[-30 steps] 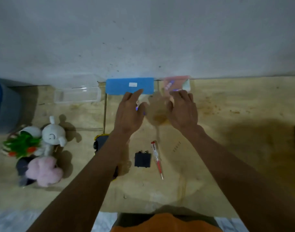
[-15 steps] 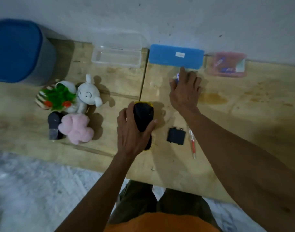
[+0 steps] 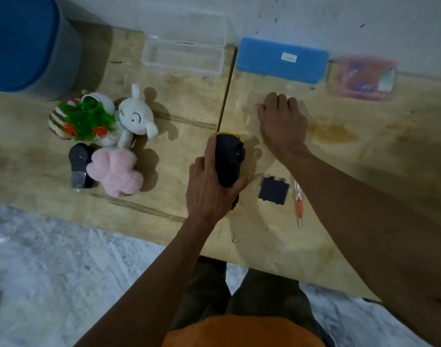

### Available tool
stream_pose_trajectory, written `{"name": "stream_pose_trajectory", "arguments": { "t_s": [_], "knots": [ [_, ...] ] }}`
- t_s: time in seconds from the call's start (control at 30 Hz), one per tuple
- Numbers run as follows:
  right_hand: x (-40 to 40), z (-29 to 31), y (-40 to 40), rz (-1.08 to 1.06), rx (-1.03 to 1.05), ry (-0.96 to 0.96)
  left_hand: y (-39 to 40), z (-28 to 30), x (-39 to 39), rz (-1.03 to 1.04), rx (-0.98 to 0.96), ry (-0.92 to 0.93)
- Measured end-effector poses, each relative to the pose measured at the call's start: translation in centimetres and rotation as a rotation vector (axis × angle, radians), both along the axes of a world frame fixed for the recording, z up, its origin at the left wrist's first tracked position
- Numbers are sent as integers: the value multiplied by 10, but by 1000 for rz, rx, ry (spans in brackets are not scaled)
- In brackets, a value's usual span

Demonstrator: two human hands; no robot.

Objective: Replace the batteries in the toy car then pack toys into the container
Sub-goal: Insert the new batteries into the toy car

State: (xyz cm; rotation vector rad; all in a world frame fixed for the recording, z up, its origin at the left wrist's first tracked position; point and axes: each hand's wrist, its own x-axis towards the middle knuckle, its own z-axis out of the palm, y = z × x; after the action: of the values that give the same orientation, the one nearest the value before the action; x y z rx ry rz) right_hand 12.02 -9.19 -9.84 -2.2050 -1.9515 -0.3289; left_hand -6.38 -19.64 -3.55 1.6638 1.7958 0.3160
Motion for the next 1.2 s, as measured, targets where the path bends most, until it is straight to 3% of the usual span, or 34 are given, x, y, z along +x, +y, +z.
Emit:
{"name": "stream_pose_trajectory", "arguments": {
  "t_s": [0.1,0.17,0.33,0.43,0.83,1.2],
  "knots": [
    [6,6,2,35,-7,69,0,5,5,20,-16,-8],
    [9,20,4,-51,-155,419,1,10,6,53,-24,-26],
    [6,87,-19,-704,-318,1685,4,28,0,98,-34,-104],
    [-1,115,-45,-784,-337,2002,1,40,-11,99,-33,-172],
    [-64,189,-129,-749,-248,2384,-18,81,-57,6,-129,-508],
    [-78,221,-174,-561,-283,2502,-47,102,-69,-98,-59,-492]
  ]
}}
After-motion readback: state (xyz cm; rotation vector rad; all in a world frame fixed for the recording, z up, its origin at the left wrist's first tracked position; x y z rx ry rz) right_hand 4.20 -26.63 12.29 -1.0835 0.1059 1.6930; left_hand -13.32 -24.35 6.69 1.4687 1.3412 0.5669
